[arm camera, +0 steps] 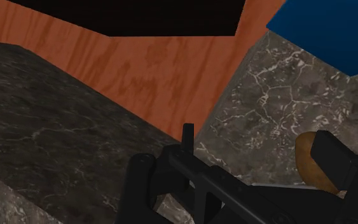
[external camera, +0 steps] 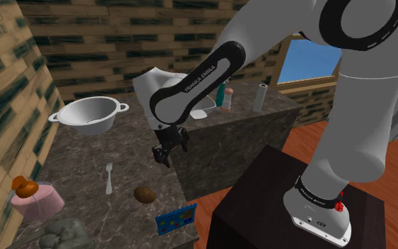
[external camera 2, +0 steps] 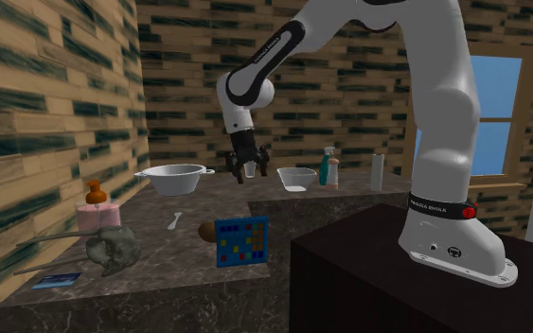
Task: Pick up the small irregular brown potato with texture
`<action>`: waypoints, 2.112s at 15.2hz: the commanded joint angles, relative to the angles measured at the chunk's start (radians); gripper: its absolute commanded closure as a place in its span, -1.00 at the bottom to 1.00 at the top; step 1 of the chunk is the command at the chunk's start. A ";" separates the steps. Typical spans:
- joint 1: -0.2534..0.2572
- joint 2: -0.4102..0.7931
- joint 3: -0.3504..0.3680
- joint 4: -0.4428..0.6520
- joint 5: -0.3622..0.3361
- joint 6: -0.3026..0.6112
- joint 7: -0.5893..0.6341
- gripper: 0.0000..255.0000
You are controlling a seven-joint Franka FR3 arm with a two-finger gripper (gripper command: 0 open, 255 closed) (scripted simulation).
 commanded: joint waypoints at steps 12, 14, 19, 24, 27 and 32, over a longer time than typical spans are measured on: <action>0.173 0.524 -0.039 0.517 -0.129 -0.028 0.123 -1.00; 0.204 0.612 -0.047 0.628 -0.139 -0.054 0.129 -1.00; 0.216 0.671 -0.055 0.667 -0.148 -0.034 0.131 -1.00; 0.221 0.709 -0.062 0.683 -0.153 -0.012 0.131 -1.00; 0.221 0.710 -0.062 0.685 -0.153 -0.012 0.132 1.00; 0.222 0.710 -0.062 0.685 -0.153 -0.012 0.132 1.00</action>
